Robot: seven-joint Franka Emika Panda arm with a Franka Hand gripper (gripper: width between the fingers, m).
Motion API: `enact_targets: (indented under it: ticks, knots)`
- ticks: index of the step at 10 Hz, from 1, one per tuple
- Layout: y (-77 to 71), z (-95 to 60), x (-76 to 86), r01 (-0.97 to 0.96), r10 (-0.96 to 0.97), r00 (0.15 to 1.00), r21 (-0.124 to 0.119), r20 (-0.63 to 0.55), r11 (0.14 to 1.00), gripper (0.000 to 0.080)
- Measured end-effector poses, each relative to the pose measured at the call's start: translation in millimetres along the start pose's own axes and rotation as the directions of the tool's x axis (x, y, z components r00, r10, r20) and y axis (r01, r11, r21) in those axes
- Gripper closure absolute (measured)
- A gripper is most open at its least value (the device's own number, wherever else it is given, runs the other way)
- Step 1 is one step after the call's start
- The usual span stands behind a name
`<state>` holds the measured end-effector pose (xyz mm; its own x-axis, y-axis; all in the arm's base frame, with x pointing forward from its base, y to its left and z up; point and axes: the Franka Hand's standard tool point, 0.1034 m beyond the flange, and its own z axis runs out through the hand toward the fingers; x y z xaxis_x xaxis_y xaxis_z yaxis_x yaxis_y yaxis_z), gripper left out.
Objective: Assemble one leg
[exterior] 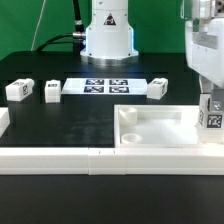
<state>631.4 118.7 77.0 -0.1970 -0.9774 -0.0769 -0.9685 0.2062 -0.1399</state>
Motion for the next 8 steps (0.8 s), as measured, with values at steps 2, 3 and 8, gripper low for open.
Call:
enact_targets:
  ticks: [2,3,8]
  knots:
    - [-0.8,0.4,4.2,-0.157,0.157,0.988,-0.001,-0.004,0.988,0.0505]
    - [-1.4,0.3,7.9,-0.196,0.196,0.981,-0.003,-0.009,0.981,0.0505]
    - [-1.8,0.1,11.3,-0.193,0.193,0.981,-0.006,-0.005,0.981,0.0495]
